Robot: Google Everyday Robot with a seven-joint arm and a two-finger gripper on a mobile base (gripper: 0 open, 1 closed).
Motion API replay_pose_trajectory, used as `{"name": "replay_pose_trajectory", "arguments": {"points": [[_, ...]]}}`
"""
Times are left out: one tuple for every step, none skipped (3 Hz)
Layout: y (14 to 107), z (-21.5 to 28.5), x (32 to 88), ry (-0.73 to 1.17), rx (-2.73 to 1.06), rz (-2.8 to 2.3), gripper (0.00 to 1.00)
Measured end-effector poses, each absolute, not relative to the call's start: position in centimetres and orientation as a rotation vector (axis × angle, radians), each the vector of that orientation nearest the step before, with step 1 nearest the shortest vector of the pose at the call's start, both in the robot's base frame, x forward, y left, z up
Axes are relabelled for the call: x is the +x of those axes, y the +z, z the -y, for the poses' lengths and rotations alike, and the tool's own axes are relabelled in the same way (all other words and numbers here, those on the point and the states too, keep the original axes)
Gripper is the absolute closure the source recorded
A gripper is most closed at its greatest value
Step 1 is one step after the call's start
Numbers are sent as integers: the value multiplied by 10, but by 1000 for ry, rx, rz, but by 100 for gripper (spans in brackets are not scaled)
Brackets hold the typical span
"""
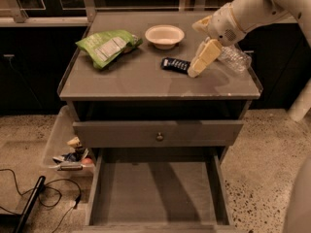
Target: Place rxbar blueberry into middle drawer
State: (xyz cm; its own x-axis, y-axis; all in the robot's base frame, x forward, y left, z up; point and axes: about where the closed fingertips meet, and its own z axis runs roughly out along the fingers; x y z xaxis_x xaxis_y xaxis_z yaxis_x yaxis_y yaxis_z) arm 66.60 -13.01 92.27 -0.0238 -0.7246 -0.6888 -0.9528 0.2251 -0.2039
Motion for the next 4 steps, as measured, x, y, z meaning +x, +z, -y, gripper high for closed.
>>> {"name": "replay_pose_trajectory", "arguments": {"points": [[899,121,677,589,-1523,-1854,0],[884,113,688,644,-1517,-1910,0],[875,111,699,606,-1516,-1961,0],[867,115,708,534,-1516,-2003,0]]}}
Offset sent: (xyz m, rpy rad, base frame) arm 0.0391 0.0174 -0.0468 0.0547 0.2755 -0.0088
